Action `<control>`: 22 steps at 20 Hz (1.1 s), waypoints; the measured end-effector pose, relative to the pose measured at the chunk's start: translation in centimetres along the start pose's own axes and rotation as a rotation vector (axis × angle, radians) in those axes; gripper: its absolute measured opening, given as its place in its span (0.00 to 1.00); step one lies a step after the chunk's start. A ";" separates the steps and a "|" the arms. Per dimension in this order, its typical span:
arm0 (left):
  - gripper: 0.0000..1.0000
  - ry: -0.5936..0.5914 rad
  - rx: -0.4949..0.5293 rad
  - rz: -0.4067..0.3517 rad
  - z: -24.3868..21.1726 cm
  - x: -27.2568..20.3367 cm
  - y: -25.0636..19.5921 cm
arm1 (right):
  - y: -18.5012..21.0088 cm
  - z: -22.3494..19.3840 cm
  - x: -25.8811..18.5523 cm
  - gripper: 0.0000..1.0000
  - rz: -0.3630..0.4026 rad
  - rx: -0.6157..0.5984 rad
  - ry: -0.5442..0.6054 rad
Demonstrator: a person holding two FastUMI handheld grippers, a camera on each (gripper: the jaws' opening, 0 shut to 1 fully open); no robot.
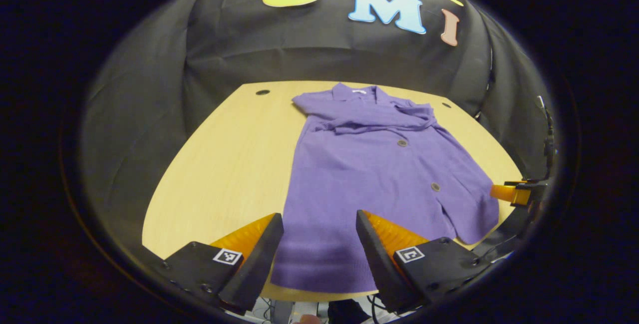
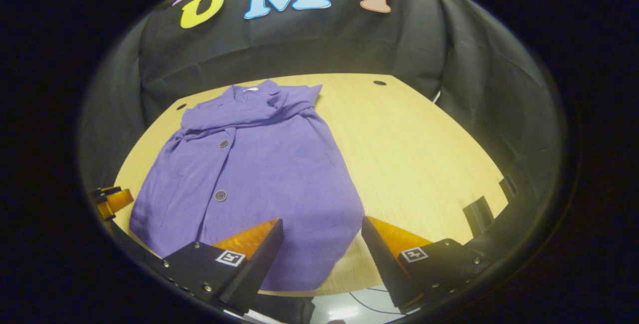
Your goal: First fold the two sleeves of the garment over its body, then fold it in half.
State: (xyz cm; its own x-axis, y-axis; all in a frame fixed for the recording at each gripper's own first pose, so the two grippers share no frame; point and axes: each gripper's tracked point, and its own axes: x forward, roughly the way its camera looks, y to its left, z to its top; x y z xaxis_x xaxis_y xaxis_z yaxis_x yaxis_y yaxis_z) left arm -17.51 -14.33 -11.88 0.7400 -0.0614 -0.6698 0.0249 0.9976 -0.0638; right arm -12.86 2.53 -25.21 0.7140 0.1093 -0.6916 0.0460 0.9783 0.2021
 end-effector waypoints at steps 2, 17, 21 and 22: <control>0.95 0.016 -0.015 0.004 -1.5 -0.4 1.2 | -0.1 -0.6 -0.1 0.96 -0.012 0.002 0.017; 0.91 0.049 0.063 0.034 -5.5 0.8 0.5 | 0.5 -4.7 1.1 0.98 -0.012 0.009 0.107; 0.68 0.040 0.092 0.007 -5.8 0.8 -1.2 | 1.2 -4.6 1.2 0.97 0.003 -0.002 0.093; 0.55 0.032 0.109 -0.002 -5.8 0.9 -1.8 | 1.4 -4.7 1.3 0.92 0.008 -0.002 0.092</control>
State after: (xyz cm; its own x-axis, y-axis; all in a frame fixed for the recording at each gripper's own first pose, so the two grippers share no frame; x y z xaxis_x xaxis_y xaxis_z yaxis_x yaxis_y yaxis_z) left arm -20.80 -16.32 -16.68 0.7179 -0.0630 -0.6933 0.1013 0.9948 0.0145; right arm -15.15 4.87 -29.12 0.6473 0.1328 -0.7506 0.0388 0.9777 0.2065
